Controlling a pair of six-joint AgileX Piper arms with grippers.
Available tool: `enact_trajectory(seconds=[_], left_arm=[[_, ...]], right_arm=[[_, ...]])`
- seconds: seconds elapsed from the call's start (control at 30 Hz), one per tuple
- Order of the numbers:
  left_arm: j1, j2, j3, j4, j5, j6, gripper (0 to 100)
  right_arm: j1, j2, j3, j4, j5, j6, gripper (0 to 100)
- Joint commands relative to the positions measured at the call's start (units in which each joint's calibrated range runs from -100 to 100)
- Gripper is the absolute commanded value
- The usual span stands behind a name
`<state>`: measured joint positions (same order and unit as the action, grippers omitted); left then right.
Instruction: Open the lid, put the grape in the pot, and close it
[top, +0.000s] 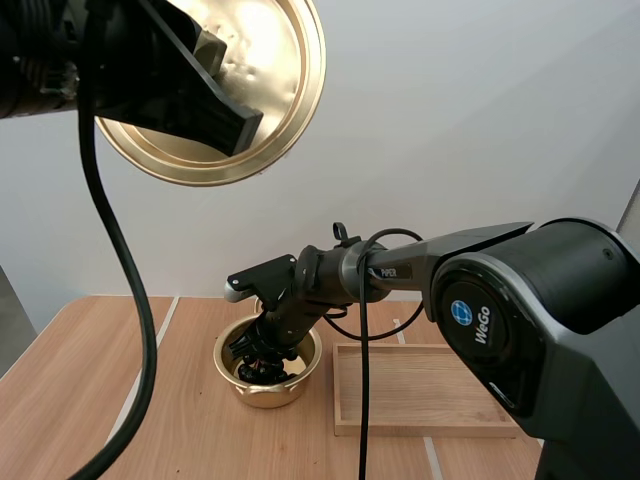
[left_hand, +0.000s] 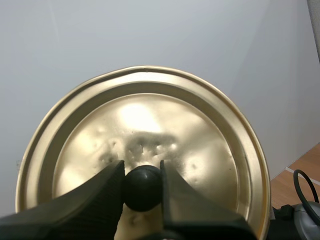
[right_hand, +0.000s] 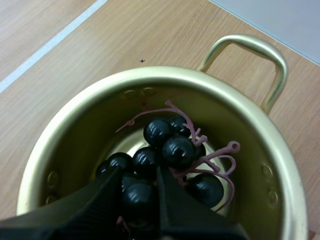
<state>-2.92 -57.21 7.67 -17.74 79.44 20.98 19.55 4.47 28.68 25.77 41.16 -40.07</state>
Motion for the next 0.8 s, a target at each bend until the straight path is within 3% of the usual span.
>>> enact_trajectory(seconds=[0.0, 0.03, 0.33, 0.6, 0.67, 0.7, 0.77], left_arm=[[-0.06, -0.10, -0.41, 0.11, 0.02, -0.43, 0], [-0.06, -0.10, -0.41, 0.11, 0.02, -0.43, 0], [-0.06, -0.10, -0.41, 0.11, 0.02, -0.43, 0], [-0.06, -0.10, -0.41, 1.15, -0.01, -0.43, 0], [-0.06, -0.10, -0.41, 1.98, -0.01, -0.43, 0], [-0.06, -0.10, -0.41, 2.25, -0.01, -0.43, 0], [-0.06, -0.10, -0.41, 2.37, -0.01, -0.43, 0]], right_arm=[[0.05, -0.20, -0.37, 0.13, -0.74, -0.55, 85], [0.05, -0.20, -0.37, 0.13, -0.89, -0.55, 100], [0.05, -5.64, -0.37, -2.56, 0.16, -0.55, 100], [-1.11, -16.22, 0.32, -4.68, 12.64, 1.81, 100], [-1.65, -17.63, 1.12, -4.95, 13.88, 2.11, 90], [-2.40, -19.06, 2.13, -4.95, 15.53, 2.11, 60], [-3.30, -20.96, 3.62, -4.95, 17.57, 2.11, 30]])
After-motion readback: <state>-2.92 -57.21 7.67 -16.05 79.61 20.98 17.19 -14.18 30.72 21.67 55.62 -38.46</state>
